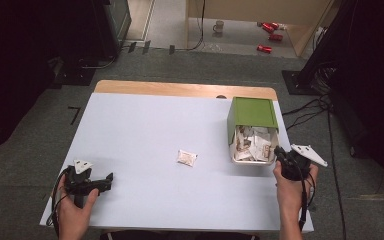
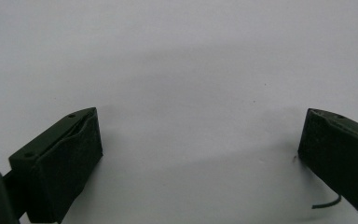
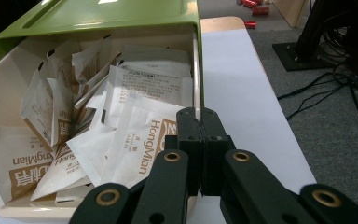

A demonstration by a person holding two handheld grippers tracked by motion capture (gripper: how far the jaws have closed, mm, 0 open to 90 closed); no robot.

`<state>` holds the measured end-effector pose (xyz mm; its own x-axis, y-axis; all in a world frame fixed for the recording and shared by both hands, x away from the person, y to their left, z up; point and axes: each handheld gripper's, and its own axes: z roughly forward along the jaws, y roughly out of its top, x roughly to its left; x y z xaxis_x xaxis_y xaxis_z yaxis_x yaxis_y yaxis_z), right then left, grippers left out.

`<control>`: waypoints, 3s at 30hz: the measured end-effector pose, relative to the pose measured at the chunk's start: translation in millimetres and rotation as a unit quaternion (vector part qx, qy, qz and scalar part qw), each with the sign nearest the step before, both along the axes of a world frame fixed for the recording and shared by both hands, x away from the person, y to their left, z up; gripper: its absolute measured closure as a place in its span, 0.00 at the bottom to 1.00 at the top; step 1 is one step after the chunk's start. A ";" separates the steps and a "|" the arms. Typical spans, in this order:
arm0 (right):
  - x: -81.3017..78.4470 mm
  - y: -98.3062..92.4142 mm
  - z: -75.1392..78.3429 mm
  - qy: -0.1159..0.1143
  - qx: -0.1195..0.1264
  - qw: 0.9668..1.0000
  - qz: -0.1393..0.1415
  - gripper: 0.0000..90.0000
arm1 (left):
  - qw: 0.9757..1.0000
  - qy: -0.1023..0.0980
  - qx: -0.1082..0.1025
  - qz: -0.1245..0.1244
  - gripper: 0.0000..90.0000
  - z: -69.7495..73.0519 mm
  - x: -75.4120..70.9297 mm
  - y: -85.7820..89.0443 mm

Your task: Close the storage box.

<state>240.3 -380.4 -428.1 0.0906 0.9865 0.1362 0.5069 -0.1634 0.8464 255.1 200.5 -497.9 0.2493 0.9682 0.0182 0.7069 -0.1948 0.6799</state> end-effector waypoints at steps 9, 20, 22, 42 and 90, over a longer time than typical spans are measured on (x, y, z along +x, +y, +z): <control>12.2 -2.3 1.0 0.002 0.002 1.000 0.002 1.00 | 1.000 0.000 0.000 0.000 0.00 0.0 0.0 0.0; 25.6 -3.1 0.6 0.003 -0.003 1.000 0.002 1.00 | 1.000 0.000 0.000 0.000 0.00 0.0 0.0 0.1; 26.9 -3.7 -0.6 0.003 -0.003 1.000 0.002 1.00 | 1.000 0.000 0.000 0.000 0.00 0.0 0.0 0.1; 9.4 -9.2 -6.1 -0.017 0.025 0.999 0.015 0.97 | 1.000 0.000 0.000 0.000 0.00 0.0 -0.1 0.0; 3.1 8.3 -49.8 -0.013 0.013 0.999 0.036 0.67 | 1.000 0.000 0.000 0.000 0.00 0.0 0.0 -0.1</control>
